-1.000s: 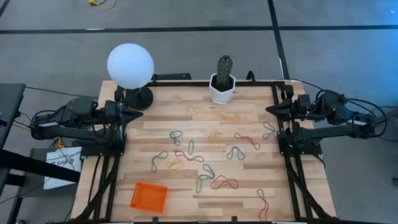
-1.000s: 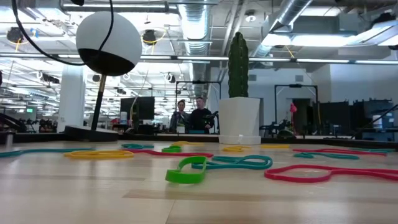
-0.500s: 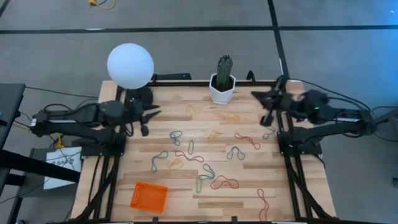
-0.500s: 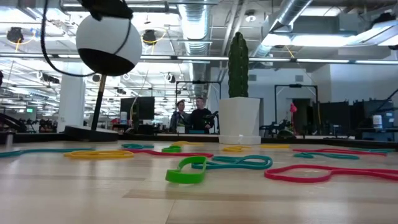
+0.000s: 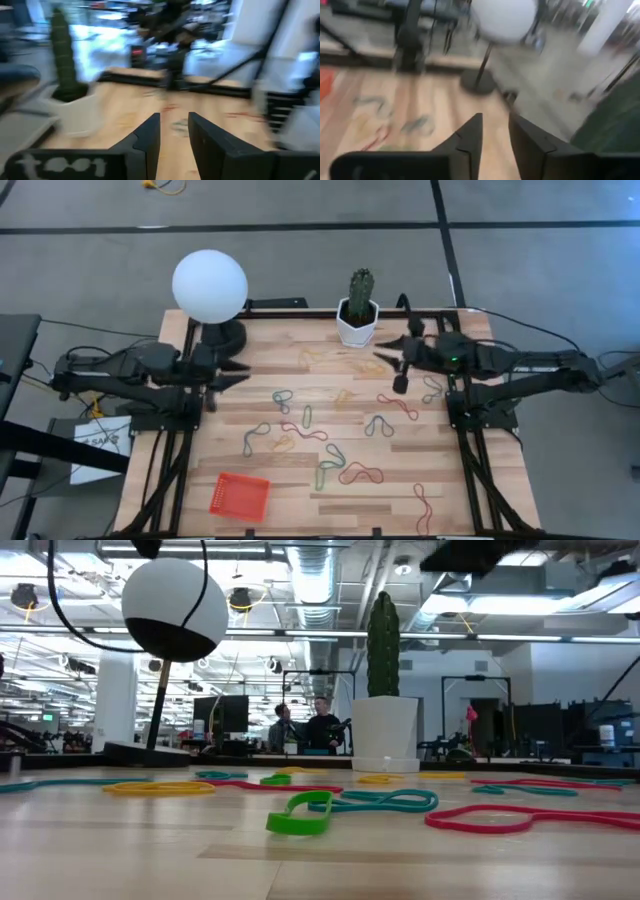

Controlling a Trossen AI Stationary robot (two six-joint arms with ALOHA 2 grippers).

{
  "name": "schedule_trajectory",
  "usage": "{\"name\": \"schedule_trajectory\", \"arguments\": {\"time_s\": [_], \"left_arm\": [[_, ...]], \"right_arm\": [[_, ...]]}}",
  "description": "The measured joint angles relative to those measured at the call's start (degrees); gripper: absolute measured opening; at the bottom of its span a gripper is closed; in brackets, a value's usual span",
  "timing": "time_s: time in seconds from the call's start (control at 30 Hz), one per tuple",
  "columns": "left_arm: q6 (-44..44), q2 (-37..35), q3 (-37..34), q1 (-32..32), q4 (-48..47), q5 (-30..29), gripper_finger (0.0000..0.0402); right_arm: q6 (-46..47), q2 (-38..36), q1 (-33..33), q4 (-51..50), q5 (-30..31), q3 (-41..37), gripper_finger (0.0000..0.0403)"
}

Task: Pick and place rubber bands into bin
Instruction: Put the yellow rubber band into the basket

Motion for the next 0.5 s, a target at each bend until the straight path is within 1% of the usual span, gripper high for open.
{"name": "schedule_trajectory", "arguments": {"time_s": [0.1, 0.23, 0.37, 0.5], "left_arm": [[-0.4, -0.7, 0.0, -2.7, -0.7, 2.1, 0.0081], [-0.2, 0.9, 0.0, -4.8, -3.8, -2.2, 0.0075], [-0.2, 5.1, 0.0, -5.5, -6.8, -4.0, 0.0073], [-0.3, 11.3, 0.0, -5.6, -6.0, -5.9, 0.0073]], "right_arm": [[5.9, 3.6, 0.3, -4.8, -3.3, 0.0, 0.0122], [10.9, 9.4, 1.8, -8.8, -3.6, 0.0, 0.0141], [15.0, 14.9, 2.0, -12.0, -3.4, 0.0, 0.0149], [19.7, 19.5, 0.8, -12.9, -3.3, 0.0, 0.0150]]}}
